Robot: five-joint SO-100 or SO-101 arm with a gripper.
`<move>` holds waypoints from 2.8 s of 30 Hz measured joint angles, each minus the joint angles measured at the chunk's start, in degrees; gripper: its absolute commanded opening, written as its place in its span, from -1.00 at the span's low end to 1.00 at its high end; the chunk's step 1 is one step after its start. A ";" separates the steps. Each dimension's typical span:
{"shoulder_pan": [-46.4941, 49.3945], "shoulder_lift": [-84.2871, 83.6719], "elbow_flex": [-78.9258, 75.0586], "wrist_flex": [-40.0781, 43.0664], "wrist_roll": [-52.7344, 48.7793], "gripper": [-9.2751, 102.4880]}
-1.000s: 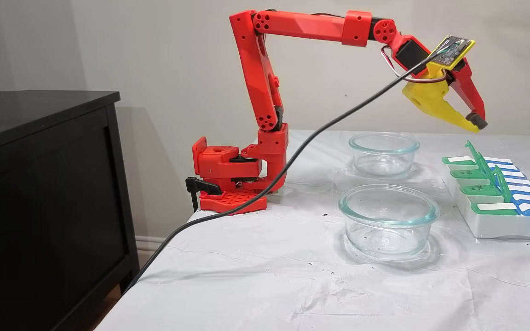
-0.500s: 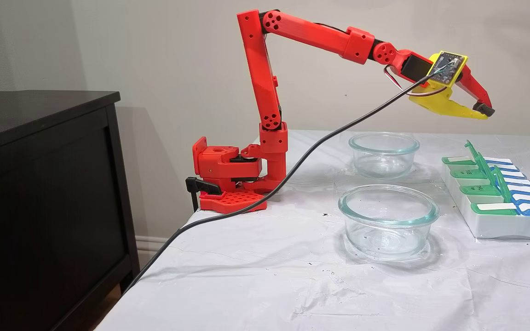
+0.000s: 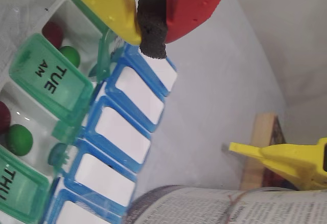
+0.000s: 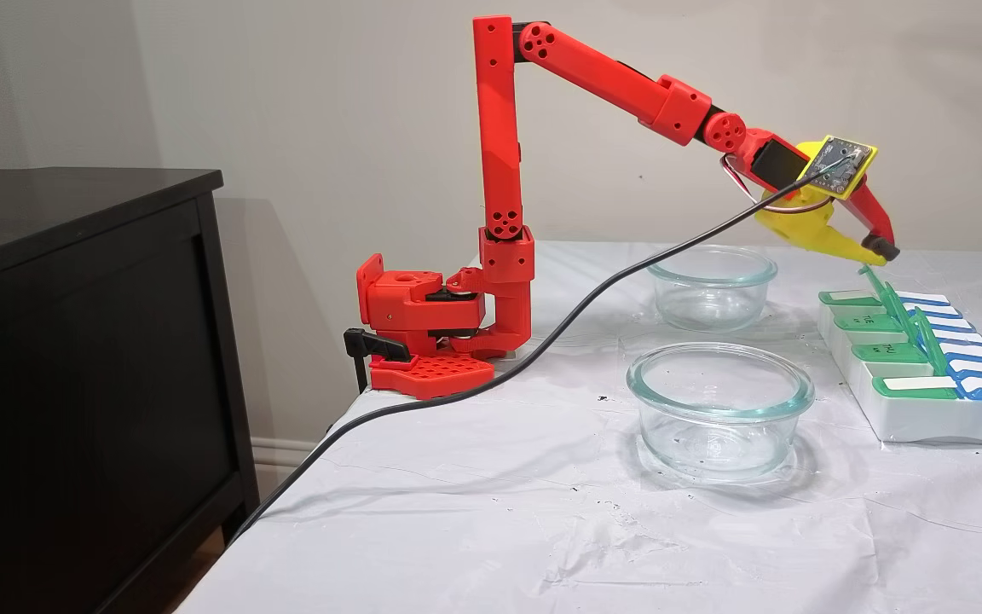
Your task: Sort medicines into box.
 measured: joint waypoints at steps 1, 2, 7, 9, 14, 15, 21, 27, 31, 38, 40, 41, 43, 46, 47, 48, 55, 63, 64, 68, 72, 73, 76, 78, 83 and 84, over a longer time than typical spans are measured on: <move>-0.09 0.00 0.00 1.32 -0.44 -0.84; -0.09 0.00 -0.09 2.55 -0.62 -0.84; -0.18 -0.09 -2.64 12.04 -1.41 -0.84; -0.44 -0.09 -3.60 15.73 -1.93 -0.84; -0.79 -1.85 -5.10 21.36 -2.37 -0.84; -0.79 -2.72 -6.06 22.59 -2.37 -0.84; -0.79 -5.89 -9.58 26.89 -2.37 -0.84; -0.88 -8.88 -11.25 28.74 -4.39 -0.84; -0.79 -7.38 -10.90 27.51 -4.39 -0.84; 2.20 0.62 -6.24 17.67 -0.26 -0.84; 4.04 3.69 -6.24 15.64 1.23 -0.84; 4.66 4.92 -6.24 15.21 1.85 -0.84; 5.45 7.73 -6.24 14.33 2.99 -0.84; 6.06 9.49 -6.24 12.57 3.43 -0.84; 6.50 9.58 -6.24 12.13 3.43 -0.84; 7.03 9.58 -6.24 11.51 3.25 -0.84; 9.76 6.77 -6.24 5.80 0.79 -0.84; 11.07 3.69 -6.24 6.50 -1.41 -0.84; 11.07 3.69 -6.24 6.50 -1.67 -0.84; 10.99 2.20 -6.24 7.47 -1.93 -0.84; 11.07 0.18 -6.24 8.44 -3.69 -0.84; 10.81 -0.09 -6.24 9.05 -4.04 -0.84; 10.46 -0.53 -6.24 11.25 -4.48 -0.84; 10.46 -0.53 -6.33 13.18 -4.48 -0.84; 10.46 -1.85 -7.56 16.87 -4.75 -0.84; 10.46 -2.37 -8.00 17.58 -5.01 -0.84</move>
